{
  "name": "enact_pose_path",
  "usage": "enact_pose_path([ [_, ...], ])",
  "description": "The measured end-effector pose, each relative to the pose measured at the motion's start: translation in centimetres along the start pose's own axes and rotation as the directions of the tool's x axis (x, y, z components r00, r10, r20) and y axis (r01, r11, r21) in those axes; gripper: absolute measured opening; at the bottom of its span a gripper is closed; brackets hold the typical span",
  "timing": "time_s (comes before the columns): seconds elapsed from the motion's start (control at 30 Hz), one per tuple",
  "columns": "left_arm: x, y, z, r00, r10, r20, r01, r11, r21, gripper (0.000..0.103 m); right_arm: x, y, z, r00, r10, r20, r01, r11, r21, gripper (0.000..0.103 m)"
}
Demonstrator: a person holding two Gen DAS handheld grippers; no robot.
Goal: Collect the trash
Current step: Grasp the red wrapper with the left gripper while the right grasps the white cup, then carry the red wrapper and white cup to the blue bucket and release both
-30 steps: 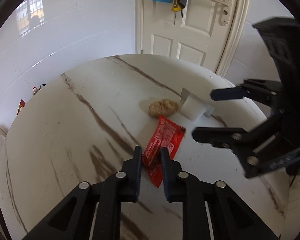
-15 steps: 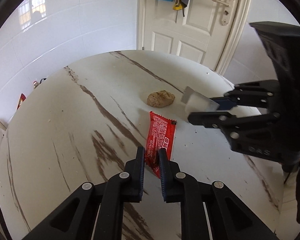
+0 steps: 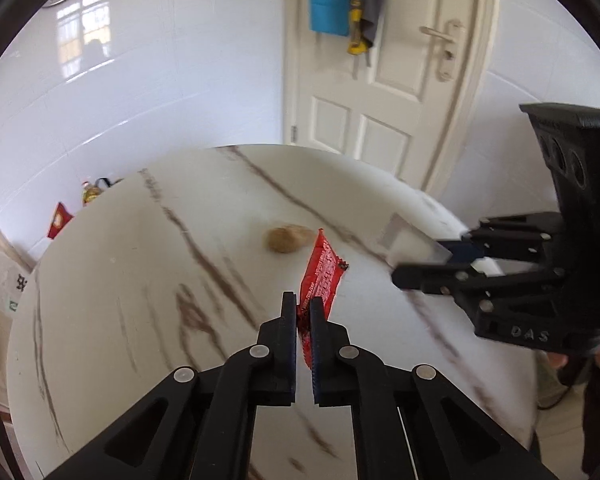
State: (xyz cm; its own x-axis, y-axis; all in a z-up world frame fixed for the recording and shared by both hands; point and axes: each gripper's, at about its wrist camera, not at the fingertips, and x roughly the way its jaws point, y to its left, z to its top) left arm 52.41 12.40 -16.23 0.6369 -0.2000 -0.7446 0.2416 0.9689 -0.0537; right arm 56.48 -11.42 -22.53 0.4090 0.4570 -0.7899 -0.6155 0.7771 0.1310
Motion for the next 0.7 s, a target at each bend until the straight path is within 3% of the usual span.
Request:
enact_pose_path([
  [0.23,-2.8,-5.2,-0.1,0.999,-0.046,0.023,0.045,0.999,0.016,0.001,-5.2,-1.5,-2.2,0.997,0.027,0.077,-0.03,0.999,0.043,0.021],
  [0.43,-3.7,-11.7,0.5,0.997,-0.079,0.007,0.079,0.995,0.067,0.001,-10.7,-4.7,-5.7,0.989,0.009,0.147,-0.023,0.995,0.094,0.021],
  [0.7,0.3,-24.6,3.0,0.982,-0.178,-0.059,0.186,0.967,0.177,0.001,-16.6,-12.6,-12.6,0.979,-0.085,0.185,0.041,0.972,0.229,0.021],
])
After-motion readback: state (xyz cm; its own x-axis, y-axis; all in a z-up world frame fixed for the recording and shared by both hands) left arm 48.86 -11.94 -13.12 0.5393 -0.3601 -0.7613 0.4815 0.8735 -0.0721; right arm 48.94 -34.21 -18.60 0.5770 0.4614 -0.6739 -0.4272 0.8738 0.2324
